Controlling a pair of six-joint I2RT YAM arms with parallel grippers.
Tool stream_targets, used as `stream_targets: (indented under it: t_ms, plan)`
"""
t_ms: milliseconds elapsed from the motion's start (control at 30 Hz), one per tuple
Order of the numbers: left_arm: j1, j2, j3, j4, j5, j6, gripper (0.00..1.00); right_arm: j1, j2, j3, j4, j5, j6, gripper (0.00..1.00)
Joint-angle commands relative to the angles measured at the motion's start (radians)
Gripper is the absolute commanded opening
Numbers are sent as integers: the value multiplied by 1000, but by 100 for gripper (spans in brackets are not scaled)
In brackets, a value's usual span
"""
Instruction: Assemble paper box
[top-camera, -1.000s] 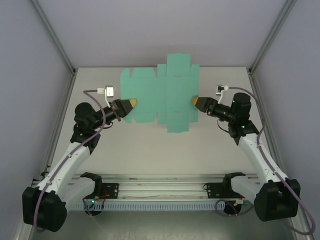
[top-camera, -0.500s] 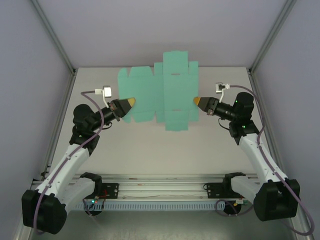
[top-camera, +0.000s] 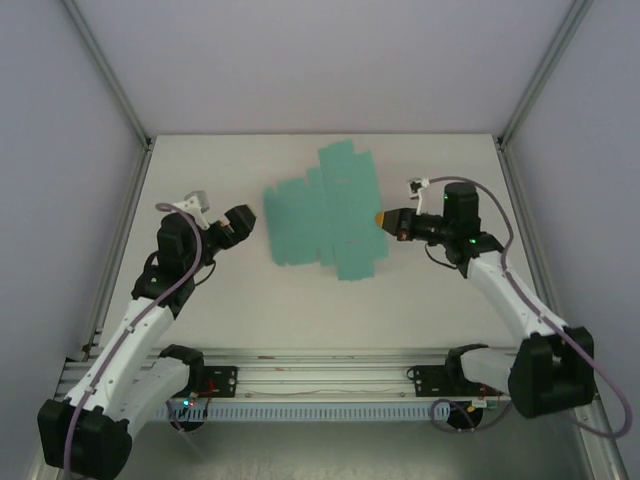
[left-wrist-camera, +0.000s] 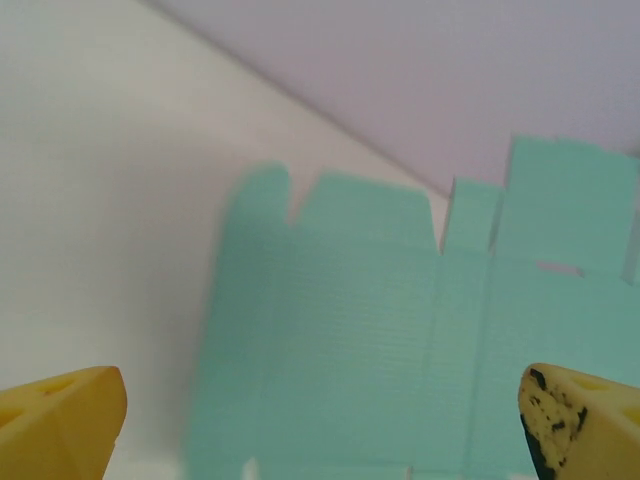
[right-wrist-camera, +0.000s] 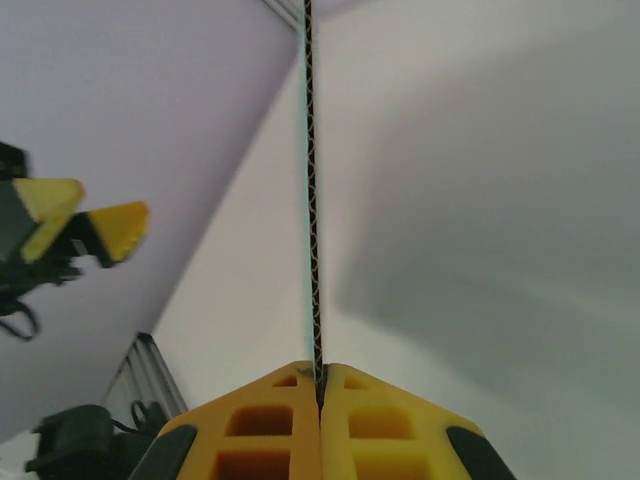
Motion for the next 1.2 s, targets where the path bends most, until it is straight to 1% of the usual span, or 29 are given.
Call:
stream_targets:
  t_ms: [0,33,100,167,233,300,367,400,433,500,533,567,667,700,767,933,967,1067,1167]
  plan:
    - [0,-34,13,-261,-299,39,100,16,100,54,-127,67,-148,0]
    - [0,-42,9,-266,-303,40,100,22,133,79,-155,98,-181,0]
    - [0,-53,-3,-254,-272,46,100,43,203,151,-242,163,-288,0]
    - [0,-58,-16,-226,-231,49,100,75,265,224,-319,304,-378,0]
    - [0,-54,-32,-182,-198,43,100,123,327,302,-404,462,-505,0]
    - [0,-38,-44,-137,-166,42,100,185,374,358,-446,620,-637,0]
    - [0,-8,-38,-114,-143,43,100,255,398,358,-418,772,-794,0]
    - [0,13,-31,-107,-133,44,100,293,410,347,-373,869,-857,0]
    - [0,32,-25,-95,-119,46,100,322,421,341,-334,936,-899,0]
    - [1,76,-12,-64,-80,48,100,361,432,323,-228,1020,-956,0]
    - [1,99,-4,-44,-54,53,100,379,431,295,-145,1056,-993,0]
    - [0,128,5,-21,-25,53,100,398,422,249,-48,1079,-1065,0]
    - [0,221,58,23,47,53,100,447,402,94,262,1099,-1260,0]
    - [0,252,83,29,71,54,100,458,401,64,320,1093,-1307,0]
    - [0,322,140,40,127,64,100,478,403,29,410,1108,-1352,0]
    - [-1,483,292,65,232,78,100,532,443,-41,655,1231,-1541,0]
    - [-1,522,323,75,274,70,100,540,451,-50,685,1245,-1554,0]
    - [-9,631,407,116,414,54,100,550,440,-35,618,1234,-1538,0]
    - [-32,721,491,105,470,66,100,550,424,-28,598,1214,-1497,0]
